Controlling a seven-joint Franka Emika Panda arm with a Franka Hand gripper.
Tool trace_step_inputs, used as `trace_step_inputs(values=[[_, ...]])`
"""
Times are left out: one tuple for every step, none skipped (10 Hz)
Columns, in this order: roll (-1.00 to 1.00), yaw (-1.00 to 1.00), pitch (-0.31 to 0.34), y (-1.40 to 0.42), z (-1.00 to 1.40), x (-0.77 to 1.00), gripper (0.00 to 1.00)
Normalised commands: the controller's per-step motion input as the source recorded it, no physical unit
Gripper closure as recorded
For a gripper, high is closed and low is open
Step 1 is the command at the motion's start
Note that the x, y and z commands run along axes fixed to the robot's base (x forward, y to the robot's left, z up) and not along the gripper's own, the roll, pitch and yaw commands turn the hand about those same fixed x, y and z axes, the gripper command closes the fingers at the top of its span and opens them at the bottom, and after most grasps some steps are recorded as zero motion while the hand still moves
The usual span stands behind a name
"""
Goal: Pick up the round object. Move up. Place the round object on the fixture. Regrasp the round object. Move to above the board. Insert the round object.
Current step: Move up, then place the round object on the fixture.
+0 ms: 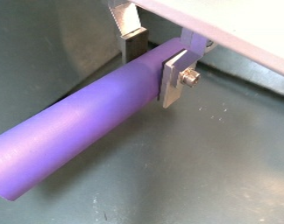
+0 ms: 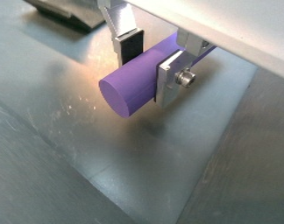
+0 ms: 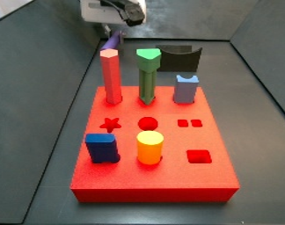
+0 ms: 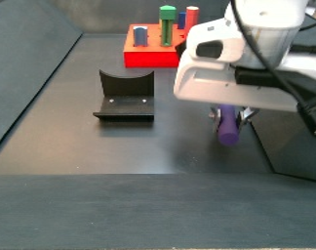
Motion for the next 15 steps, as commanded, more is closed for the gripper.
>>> trace_step_inputs(values=[[0.06, -0.01, 0.128, -0.01, 0.41, -0.01, 1.00], [0.08, -0.01, 0.137, -0.01, 0.35, -0.01, 1.00], [0.10, -0.01, 0.141, -0.01, 0.23, -0.02, 1.00], [0.00, 0.00, 0.000, 0.00, 1.00, 0.00, 1.00], [0.02, 0.01, 0.007, 0.00, 1.00, 0.00, 1.00], [0.02, 0.01, 0.020, 0.00, 1.00, -0.01, 1.00], [0.04, 0.00, 0.052, 0.00, 1.00, -0.02, 1.00], [0.05, 0.00, 0.080, 0.00, 1.00, -0.02, 1.00], [0.07, 0.00, 0.105, 0.00, 1.00, -0.02, 1.00], [0.08, 0.00, 0.112, 0.00, 1.00, -0.02, 1.00], [0.10, 0.01, 0.121, 0.00, 1.00, -0.03, 1.00], [0.12, 0.01, 0.131, -0.01, 1.00, -0.03, 1.00], [0.13, 0.02, 0.134, -0.01, 1.00, -0.03, 1.00], [0.13, 0.02, 0.128, -0.01, 1.00, -0.03, 1.00], [0.11, 0.02, 0.117, -0.01, 1.00, -0.04, 1.00]])
